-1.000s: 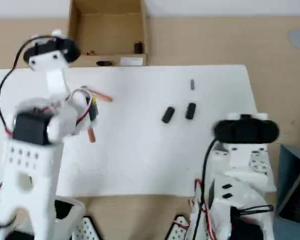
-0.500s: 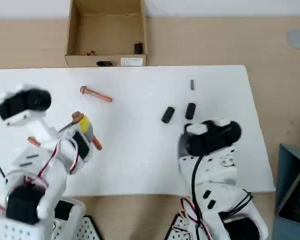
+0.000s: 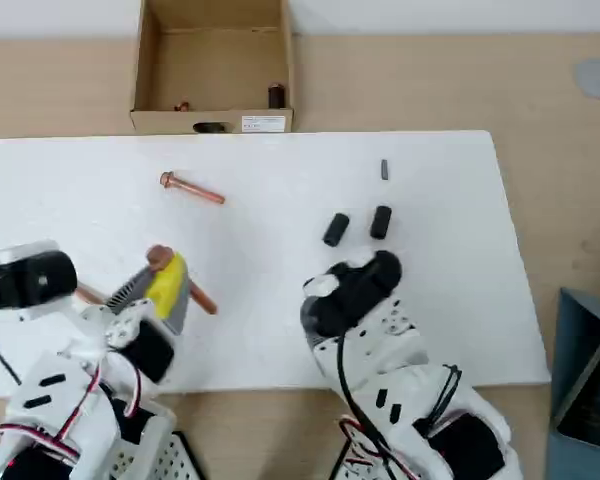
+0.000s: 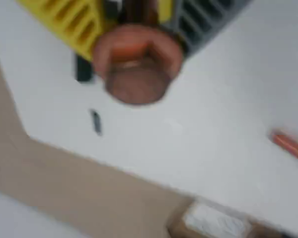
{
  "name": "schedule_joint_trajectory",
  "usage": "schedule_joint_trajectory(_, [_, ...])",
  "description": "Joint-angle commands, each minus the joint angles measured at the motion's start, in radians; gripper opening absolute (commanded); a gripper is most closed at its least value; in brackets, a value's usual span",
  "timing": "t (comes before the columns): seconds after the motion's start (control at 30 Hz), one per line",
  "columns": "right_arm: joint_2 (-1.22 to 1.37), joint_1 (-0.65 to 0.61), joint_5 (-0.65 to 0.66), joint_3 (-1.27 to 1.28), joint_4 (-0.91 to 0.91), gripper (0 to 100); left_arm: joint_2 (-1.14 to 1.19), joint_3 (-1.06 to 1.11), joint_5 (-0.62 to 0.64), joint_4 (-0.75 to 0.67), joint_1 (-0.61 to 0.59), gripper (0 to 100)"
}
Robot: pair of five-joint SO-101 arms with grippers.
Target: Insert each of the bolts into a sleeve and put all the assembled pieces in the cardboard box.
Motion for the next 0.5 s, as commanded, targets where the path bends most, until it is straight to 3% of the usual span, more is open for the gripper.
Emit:
schedule_joint_trajectory(0.0, [-0.143,-0.074,-0.005,0.007,-0.028,0.9,-0.010,-0.041,0.094,-0.043,0.046,0])
schedule_joint_trajectory(0.27, [-0.154,-0.165,-0.002,0.015,-0.028,0.9,-0.007,-0.009,0.133,-0.190,0.057,0])
schedule_joint_trajectory(0.47, [-0.154,-0.223,0.034,0.016,-0.046,0.9,-0.008,0.014,0.135,-0.199,0.118,0])
